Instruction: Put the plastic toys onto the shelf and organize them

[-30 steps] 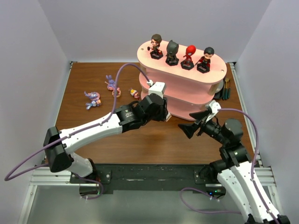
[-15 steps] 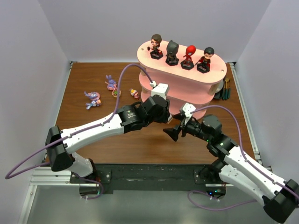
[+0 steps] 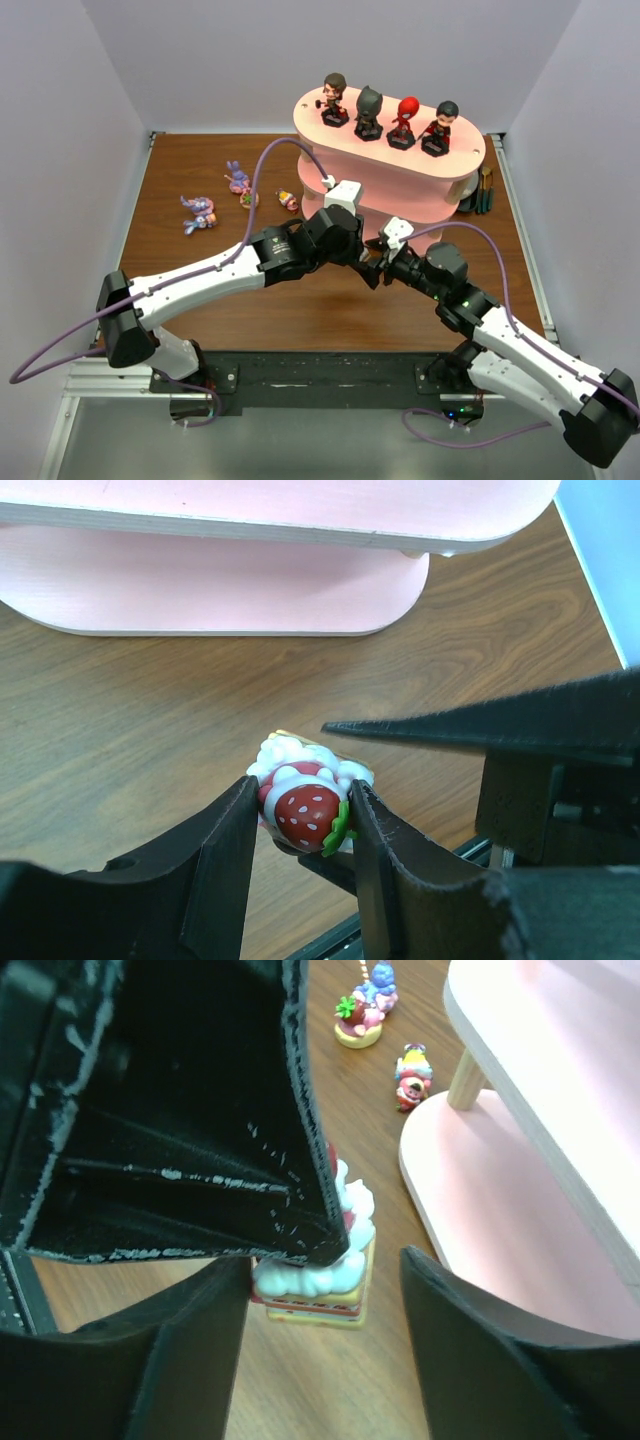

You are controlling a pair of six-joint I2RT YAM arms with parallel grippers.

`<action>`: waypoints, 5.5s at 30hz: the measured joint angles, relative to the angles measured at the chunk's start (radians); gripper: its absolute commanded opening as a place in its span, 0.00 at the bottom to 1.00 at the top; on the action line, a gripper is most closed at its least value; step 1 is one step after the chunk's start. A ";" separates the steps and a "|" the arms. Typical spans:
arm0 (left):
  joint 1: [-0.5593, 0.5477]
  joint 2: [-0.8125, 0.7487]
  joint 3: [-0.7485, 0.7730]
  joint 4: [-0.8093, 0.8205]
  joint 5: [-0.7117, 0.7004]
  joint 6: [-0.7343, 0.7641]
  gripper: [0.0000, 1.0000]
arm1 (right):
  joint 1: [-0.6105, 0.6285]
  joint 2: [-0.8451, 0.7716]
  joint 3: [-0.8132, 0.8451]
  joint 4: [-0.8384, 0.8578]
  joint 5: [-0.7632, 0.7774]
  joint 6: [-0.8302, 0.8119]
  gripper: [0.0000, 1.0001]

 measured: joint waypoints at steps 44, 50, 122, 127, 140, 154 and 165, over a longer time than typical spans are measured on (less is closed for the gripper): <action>-0.003 -0.311 -0.533 0.679 0.025 0.153 0.56 | 0.004 -0.037 -0.050 0.107 -0.036 0.322 0.00; -0.014 -0.289 -0.533 0.679 0.027 0.129 0.53 | 0.004 -0.037 -0.057 0.108 -0.035 0.322 0.00; -0.031 -0.217 -0.526 0.734 -0.089 0.088 0.00 | 0.000 -0.055 -0.085 0.120 -0.029 0.311 0.49; 0.037 -0.266 -0.566 0.804 -0.050 0.204 0.00 | 0.005 -0.145 -0.084 0.080 0.006 0.303 0.67; 0.273 -0.228 -0.584 0.945 0.016 0.480 0.00 | 0.004 -0.359 -0.026 -0.180 0.156 0.230 0.92; 0.410 0.026 -0.397 1.086 0.166 0.596 0.00 | 0.005 -0.437 -0.005 -0.332 0.234 0.178 0.98; 0.448 0.139 -0.309 1.132 0.197 0.594 0.01 | 0.005 -0.465 0.006 -0.366 0.255 0.170 0.99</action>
